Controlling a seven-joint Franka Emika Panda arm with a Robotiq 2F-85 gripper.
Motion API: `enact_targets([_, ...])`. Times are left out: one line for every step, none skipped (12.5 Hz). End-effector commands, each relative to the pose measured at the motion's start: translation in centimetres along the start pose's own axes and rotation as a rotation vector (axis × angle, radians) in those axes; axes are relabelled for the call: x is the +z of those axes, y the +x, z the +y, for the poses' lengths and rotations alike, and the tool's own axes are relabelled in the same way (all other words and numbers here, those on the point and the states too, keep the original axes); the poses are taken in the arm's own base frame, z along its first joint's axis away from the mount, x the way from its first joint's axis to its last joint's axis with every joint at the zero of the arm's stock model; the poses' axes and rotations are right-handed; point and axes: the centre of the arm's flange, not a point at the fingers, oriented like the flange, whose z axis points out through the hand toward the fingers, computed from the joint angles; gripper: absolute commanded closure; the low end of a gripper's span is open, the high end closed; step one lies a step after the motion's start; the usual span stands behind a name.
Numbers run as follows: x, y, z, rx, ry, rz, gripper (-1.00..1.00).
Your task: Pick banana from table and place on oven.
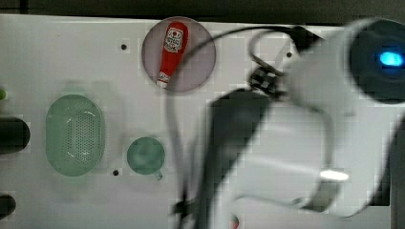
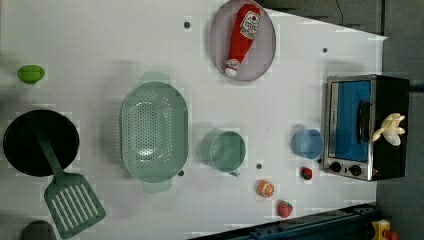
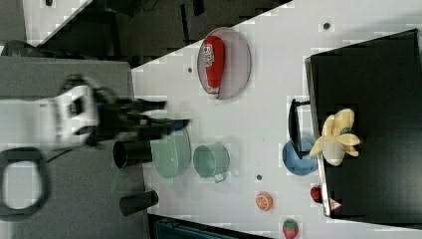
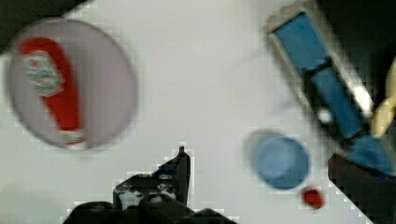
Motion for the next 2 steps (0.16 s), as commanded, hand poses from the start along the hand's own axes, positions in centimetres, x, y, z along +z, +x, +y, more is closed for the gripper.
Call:
enact_targets([-1.4, -3.4, -2.9, 0.369, -0.006, -0.022, -1.00])
enact_targets([-1.7, -5.1, -3.0, 0.411, -0.038, -0.065, -1.00])
